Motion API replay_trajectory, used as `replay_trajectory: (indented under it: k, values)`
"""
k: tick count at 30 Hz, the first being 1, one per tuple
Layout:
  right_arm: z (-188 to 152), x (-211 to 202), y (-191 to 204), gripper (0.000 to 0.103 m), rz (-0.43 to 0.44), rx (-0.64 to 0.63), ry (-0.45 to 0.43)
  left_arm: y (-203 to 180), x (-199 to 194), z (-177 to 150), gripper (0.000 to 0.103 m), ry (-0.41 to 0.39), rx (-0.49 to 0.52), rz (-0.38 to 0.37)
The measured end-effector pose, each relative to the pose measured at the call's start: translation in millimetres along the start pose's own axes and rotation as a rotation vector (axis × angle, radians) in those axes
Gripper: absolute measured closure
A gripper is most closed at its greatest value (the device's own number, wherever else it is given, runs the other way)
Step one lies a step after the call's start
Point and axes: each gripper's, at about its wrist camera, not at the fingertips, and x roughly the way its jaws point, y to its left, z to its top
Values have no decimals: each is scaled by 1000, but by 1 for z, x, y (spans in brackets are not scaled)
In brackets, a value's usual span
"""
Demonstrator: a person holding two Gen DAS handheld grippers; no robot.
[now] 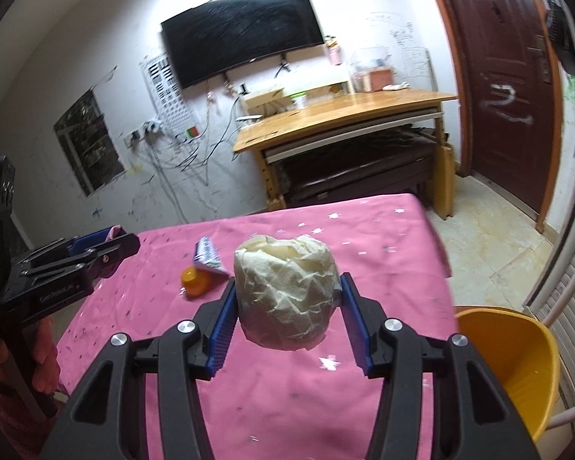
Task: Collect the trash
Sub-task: 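Grasp the purple pouch with the left tool while the right tool grasps the tissue ball, then carry the pouch and tissue ball to the yellow bin and open both tools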
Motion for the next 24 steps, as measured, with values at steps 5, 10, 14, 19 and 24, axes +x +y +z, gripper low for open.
replay_trajectory:
  k: [5,10,14,19,24]
  values:
    - [-4,-19,-26,57,-33,46,-35,-27,0,6,64,-6,45,-18]
    - [-9,-33,-52,57,-63,85,-59,-55,3,10,64,-9,80,-39]
    - [-11,-44,-78,57,-89,123,-79,-75,6,14,64,-10,109,-56]
    - [-19,-54,-110,57,-137,174,-91,-109,9,22,64,-17,145,-101]
    - [-27,-61,-137,57,-182,215,-98,-142,15,29,64,-8,186,-155]
